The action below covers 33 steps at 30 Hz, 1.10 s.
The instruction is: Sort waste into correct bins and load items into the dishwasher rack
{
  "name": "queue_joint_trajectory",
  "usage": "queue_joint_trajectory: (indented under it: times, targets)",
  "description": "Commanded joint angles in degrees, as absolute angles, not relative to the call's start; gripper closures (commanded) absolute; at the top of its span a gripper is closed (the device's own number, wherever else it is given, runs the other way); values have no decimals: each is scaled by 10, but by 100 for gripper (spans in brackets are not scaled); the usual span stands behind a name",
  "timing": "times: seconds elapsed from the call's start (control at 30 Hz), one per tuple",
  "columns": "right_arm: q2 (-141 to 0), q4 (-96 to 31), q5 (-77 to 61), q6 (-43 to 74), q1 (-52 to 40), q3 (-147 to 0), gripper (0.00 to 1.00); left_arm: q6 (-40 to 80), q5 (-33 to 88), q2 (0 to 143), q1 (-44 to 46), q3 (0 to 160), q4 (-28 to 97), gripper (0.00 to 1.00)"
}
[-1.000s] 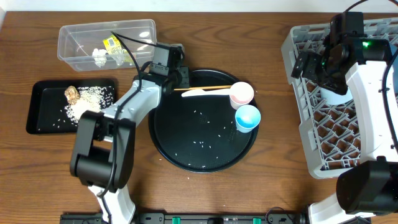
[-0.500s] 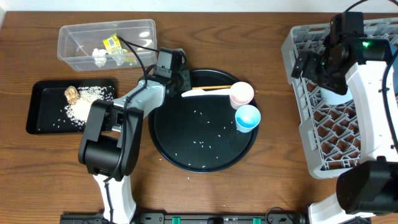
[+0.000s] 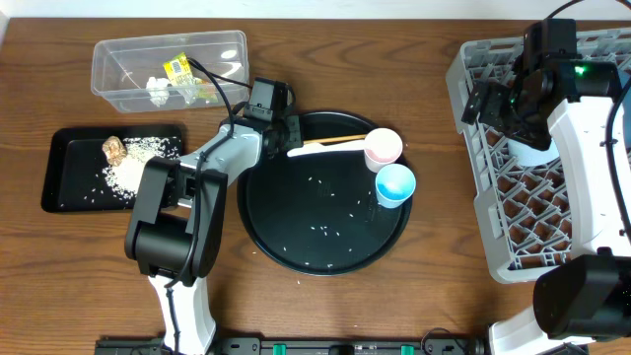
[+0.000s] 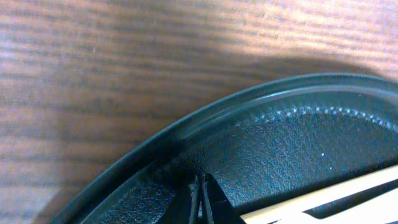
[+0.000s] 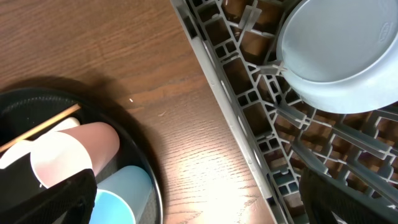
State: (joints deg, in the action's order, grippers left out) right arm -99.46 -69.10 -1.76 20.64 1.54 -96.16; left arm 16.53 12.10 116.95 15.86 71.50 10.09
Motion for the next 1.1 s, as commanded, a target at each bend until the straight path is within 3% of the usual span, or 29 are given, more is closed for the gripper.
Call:
queue_joint_trajectory:
  times: [0.0, 1.07]
  targets:
    - [-989, -690, -20, 214, 15, -967, 1, 166, 124, 1180, 161, 704, 142, 94]
    - [-989, -690, -20, 214, 14, -967, 1, 164, 117, 1051, 159, 704, 305, 94]
